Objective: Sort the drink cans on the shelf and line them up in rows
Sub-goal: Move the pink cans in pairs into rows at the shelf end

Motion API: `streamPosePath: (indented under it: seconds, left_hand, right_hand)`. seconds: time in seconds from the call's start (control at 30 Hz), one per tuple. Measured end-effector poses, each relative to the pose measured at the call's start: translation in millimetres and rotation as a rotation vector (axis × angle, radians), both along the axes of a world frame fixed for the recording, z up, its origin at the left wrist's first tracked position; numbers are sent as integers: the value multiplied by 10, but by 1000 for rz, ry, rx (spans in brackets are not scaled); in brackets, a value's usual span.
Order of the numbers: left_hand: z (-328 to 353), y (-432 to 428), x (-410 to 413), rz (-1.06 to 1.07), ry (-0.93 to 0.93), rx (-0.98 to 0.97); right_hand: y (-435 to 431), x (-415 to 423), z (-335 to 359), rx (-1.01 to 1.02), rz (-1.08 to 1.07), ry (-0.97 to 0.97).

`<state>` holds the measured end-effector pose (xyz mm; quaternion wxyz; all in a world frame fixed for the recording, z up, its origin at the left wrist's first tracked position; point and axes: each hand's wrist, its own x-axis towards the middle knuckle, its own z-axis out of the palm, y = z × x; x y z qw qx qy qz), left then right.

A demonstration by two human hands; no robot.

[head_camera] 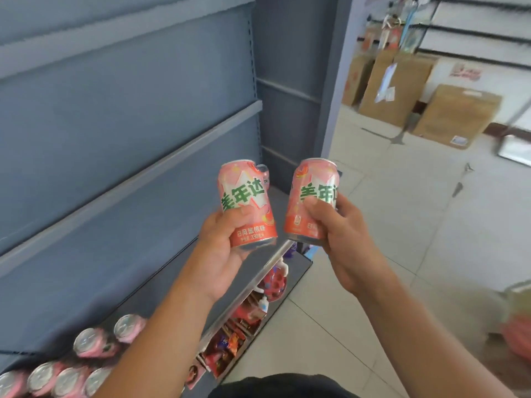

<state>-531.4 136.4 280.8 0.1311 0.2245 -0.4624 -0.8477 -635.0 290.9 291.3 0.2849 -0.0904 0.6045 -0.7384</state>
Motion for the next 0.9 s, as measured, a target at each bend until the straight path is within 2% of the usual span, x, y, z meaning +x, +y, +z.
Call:
streamPosePath:
  seconds: [0.2,0.37,0.57,0.9]
  left_hand:
    - [-39,75,-454,-97,-67,-110]
    - [-93,-17,-832,-171,-52,-80]
    - [-263,-420,-1429,-163,-85,-102]
    - [-402,-1149,-2196,-137,-137,-129]
  right_hand:
    - [137,-350,-91,-13,-97,-28]
    - [21,-663,-169,16,-128,-8]
    - [-373,-1189,-209,56,-213,-17]
    - [-1177,-1952,-284,146,-137,5]
